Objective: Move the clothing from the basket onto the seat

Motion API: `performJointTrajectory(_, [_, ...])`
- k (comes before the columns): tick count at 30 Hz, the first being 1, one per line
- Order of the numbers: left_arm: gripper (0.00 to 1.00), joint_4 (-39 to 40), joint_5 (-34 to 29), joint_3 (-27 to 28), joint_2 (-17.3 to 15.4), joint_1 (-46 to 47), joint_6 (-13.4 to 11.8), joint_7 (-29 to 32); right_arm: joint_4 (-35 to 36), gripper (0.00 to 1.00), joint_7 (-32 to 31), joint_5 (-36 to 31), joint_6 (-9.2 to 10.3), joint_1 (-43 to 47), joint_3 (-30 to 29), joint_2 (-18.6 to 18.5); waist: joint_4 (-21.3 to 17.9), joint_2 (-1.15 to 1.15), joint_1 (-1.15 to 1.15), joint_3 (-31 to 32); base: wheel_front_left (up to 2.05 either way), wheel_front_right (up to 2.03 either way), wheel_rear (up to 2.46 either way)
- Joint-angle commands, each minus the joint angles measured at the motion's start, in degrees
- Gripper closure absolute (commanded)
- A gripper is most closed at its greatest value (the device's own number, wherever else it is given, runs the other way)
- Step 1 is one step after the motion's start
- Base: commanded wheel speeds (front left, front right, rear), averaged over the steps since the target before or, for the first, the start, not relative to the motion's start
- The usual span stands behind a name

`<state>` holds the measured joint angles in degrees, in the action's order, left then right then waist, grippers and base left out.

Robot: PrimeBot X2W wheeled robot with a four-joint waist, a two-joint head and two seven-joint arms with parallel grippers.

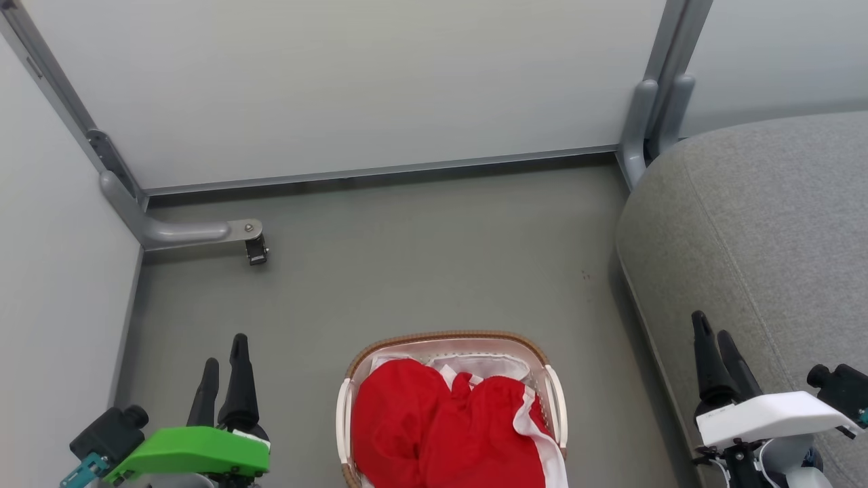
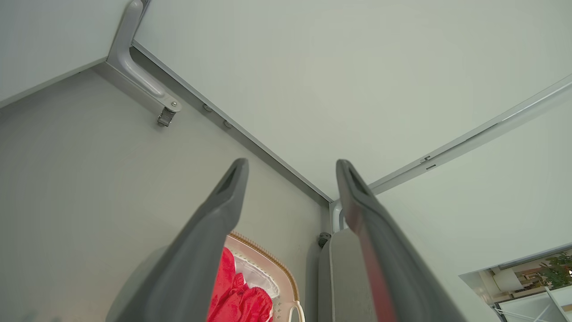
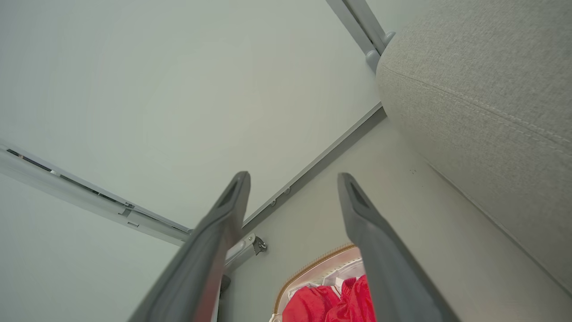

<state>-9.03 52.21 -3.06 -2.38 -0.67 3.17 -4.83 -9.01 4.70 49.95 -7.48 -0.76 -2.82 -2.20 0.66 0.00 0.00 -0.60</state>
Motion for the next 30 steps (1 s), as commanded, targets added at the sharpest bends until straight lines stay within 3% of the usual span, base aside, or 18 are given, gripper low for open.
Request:
performJointTrajectory(1, [0.00,0.98,-2.22,-0.35,-0.34,-0.33,-0.29,-0.57,0.79,0.00,0.67,-2.07,-0.01,-0.26,0.33,-0.37,0.06,0.00,0.00,0.00,0.00,0.00,0.00])
performJointTrajectory(30, [0.00,0.59,-19.11,-4.36,-0.50,-3.17,-1.76,-5.13,-0.45,0.00,5.24,-22.66,-0.01,0.98,3.70,-0.59,1.00,0.00,0.00,-0.04,0.00,0.00,0.00])
